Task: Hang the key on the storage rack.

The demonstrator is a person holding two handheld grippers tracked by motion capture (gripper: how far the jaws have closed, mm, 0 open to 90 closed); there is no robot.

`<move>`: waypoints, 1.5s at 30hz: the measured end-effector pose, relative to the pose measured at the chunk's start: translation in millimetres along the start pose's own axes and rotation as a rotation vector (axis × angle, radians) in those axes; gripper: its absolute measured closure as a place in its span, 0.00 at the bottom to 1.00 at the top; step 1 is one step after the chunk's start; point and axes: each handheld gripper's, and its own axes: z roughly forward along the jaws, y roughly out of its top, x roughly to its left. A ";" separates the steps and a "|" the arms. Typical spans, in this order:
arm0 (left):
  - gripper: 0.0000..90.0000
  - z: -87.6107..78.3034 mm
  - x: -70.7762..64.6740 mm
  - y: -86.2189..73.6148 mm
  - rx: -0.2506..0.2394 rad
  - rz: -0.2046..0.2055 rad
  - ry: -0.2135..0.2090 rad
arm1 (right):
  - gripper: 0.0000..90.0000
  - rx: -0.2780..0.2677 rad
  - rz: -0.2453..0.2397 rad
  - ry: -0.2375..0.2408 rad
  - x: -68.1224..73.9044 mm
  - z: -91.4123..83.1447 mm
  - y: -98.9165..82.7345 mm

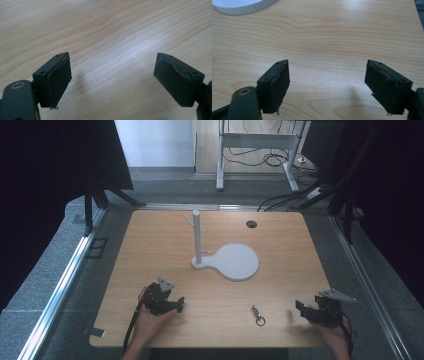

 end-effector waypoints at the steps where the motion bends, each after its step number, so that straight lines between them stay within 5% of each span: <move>1: 0.16 -4.6 2.0 0.4 -0.012 -0.006 -0.026 | 0.27 0.002 0.006 -0.003 -1.0 -0.6 0.2; 5: 0.17 -17.4 6.9 2.6 -0.039 -0.003 -0.061 | 0.30 0.015 0.024 -0.015 -4.8 -3.7 2.1; 12: 0.20 -29.4 7.8 0.3 -0.092 -0.008 -0.095 | 0.41 -0.001 -0.012 -0.003 -4.1 -15.1 6.6; 17: 0.19 -32.8 5.9 1.8 -0.086 0.063 -0.092 | 0.45 -0.010 -0.050 0.049 0.5 -19.0 16.3; 23: 0.21 -39.3 13.4 31.5 -0.084 0.040 -0.110 | 0.48 0.012 -0.084 0.104 18.3 -23.8 27.6; 27: 0.23 -41.1 4.6 40.2 -0.104 0.032 -0.148 | 0.52 0.039 -0.103 0.148 27.8 -26.3 37.2; 31: 0.23 -27.7 -7.2 31.0 -0.079 0.039 -0.176 | 0.56 0.121 -0.152 0.184 42.3 -26.9 47.4; 45: 0.23 -26.9 6.2 11.2 -0.045 0.013 -0.157 | 0.60 0.286 -0.223 0.250 78.4 -15.7 69.5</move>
